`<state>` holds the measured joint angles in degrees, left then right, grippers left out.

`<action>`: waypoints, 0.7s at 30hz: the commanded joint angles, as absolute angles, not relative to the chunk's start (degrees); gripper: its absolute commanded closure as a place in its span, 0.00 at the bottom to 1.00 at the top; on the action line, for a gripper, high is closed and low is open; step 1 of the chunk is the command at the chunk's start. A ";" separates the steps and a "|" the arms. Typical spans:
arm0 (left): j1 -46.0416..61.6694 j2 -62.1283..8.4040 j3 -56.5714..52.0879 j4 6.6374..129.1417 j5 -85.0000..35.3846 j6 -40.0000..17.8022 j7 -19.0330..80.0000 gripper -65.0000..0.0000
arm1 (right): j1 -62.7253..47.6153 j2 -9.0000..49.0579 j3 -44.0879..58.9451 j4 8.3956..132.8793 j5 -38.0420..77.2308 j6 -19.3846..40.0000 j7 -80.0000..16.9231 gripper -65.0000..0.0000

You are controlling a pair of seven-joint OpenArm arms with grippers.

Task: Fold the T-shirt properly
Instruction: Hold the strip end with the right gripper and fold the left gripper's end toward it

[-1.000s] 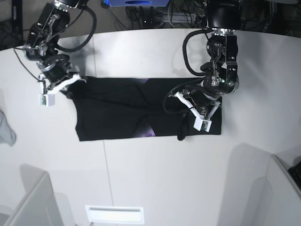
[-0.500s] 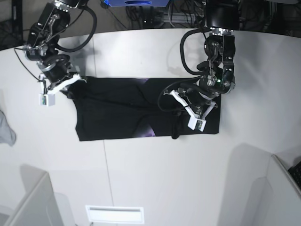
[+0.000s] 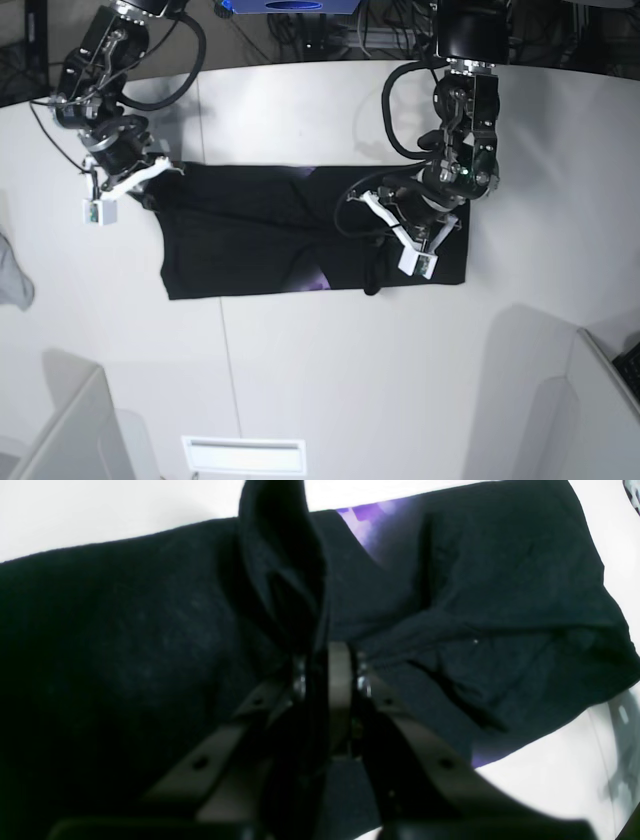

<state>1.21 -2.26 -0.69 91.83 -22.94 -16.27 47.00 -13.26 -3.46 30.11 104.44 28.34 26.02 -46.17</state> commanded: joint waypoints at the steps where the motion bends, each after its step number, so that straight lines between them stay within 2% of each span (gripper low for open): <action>1: 0.31 -2.33 -0.84 92.70 -23.96 -16.40 45.85 1.00 | -12.97 -3.03 30.20 105.19 29.49 26.33 -44.88 1.00; 3: 0.31 -2.33 -0.48 92.70 -23.96 -16.40 45.76 1.00 | -12.97 -3.03 30.20 105.19 29.49 26.33 -44.88 1.00; 4: 0.31 -2.33 -0.31 92.70 -23.96 -16.40 45.76 0.93 | -12.97 -3.03 30.20 105.19 29.49 26.33 -44.88 1.00; 9: 0.22 -1.89 -0.13 92.70 -24.31 -16.40 45.58 0.45 | -12.97 -3.03 30.20 105.19 29.49 26.33 -44.88 1.00; 11: -0.84 -1.01 0.75 92.70 -24.31 -16.48 45.58 0.31 | -12.97 -3.03 30.20 105.19 29.49 26.33 -44.88 1.00; 13: -1.36 -0.92 2.33 92.79 -24.31 -16.48 45.76 0.22 | -12.88 -3.03 30.20 105.19 29.49 26.33 -44.88 1.00; 15: -1.45 -0.92 4.09 93.67 -24.40 -16.48 45.76 0.18 | -12.88 -3.03 30.20 105.19 29.49 26.33 -44.88 1.00; 19: 0.40 -1.19 4.00 98.86 -24.40 -16.48 45.76 0.18 | -12.26 -3.03 30.20 105.19 29.58 25.98 -44.88 1.00; 21: 2.42 -2.15 0.40 102.46 -24.40 -16.48 45.93 0.18 | -11.30 -2.95 30.64 105.19 29.49 25.98 -46.90 1.00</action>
